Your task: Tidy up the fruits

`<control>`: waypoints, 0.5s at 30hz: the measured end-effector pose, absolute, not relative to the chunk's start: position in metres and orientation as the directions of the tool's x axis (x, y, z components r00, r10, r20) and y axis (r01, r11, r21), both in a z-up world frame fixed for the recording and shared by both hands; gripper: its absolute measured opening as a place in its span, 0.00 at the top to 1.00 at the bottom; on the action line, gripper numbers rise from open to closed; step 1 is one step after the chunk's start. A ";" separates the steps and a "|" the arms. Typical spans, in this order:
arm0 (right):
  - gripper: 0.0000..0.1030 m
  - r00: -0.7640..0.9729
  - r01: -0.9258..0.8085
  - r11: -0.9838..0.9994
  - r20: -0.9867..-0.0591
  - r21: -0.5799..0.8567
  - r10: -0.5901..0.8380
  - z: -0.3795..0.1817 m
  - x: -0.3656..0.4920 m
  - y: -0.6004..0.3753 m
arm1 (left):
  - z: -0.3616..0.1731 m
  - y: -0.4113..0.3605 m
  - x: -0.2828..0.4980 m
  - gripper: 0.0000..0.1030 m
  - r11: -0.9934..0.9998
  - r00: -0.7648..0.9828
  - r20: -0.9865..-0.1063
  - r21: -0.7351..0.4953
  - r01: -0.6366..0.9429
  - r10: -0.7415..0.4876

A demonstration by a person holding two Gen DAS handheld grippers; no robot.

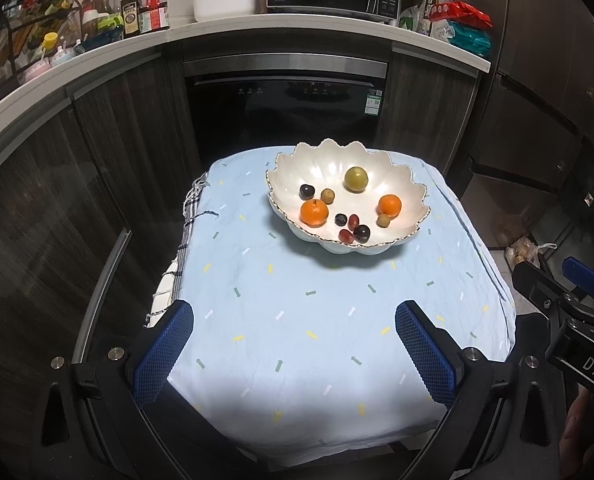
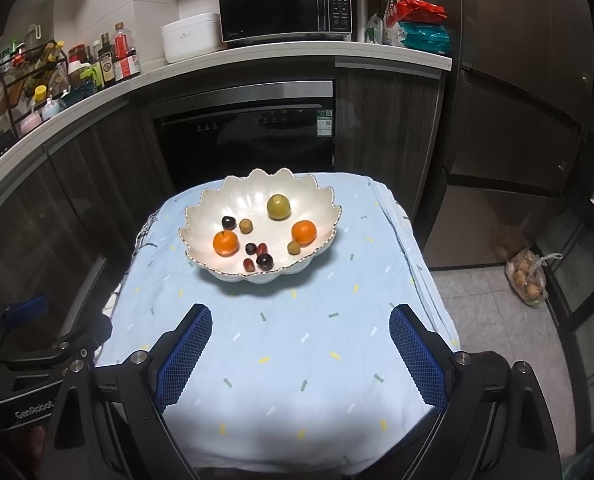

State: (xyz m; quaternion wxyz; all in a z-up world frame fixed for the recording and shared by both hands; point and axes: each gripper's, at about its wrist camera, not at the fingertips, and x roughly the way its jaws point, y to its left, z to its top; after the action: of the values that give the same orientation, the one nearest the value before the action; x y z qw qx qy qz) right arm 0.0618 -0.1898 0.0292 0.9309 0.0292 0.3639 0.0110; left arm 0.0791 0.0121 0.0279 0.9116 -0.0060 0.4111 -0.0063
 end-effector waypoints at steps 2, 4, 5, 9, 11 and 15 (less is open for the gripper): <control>0.11 0.735 0.001 0.998 -0.677 0.064 0.043 0.029 0.061 -0.190 | 0.028 0.013 0.080 0.00 1.000 0.665 -0.747 -0.016 0.006 -0.016; 0.11 0.735 0.002 0.998 -0.676 0.064 0.042 0.029 0.061 -0.190 | 0.028 0.013 0.080 0.00 1.000 0.664 -0.748 -0.015 0.006 -0.016; 0.11 0.735 0.002 0.998 -0.677 0.063 0.042 0.029 0.061 -0.190 | 0.028 0.013 0.080 0.00 1.000 0.663 -0.749 -0.016 0.006 -0.016; 0.11 0.731 0.005 0.998 -0.681 0.066 0.042 0.028 0.062 -0.190 | 0.029 0.013 0.079 0.00 1.000 0.663 -0.749 -0.015 0.006 -0.015; 0.11 0.731 0.006 0.998 -0.681 0.069 0.043 0.028 0.062 -0.190 | 0.028 0.013 0.079 0.00 1.000 0.664 -0.748 -0.014 0.005 -0.014; 0.11 0.730 0.004 0.998 -0.682 0.070 0.045 0.027 0.063 -0.189 | 0.028 0.013 0.079 0.00 1.000 0.663 -0.749 -0.014 0.006 -0.014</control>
State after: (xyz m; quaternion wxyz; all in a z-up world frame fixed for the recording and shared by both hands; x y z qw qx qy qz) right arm 0.0625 -0.1892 0.0272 0.9294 0.0331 0.3673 0.0110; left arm 0.0794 0.0130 0.0281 0.9118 -0.0054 0.4105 -0.0055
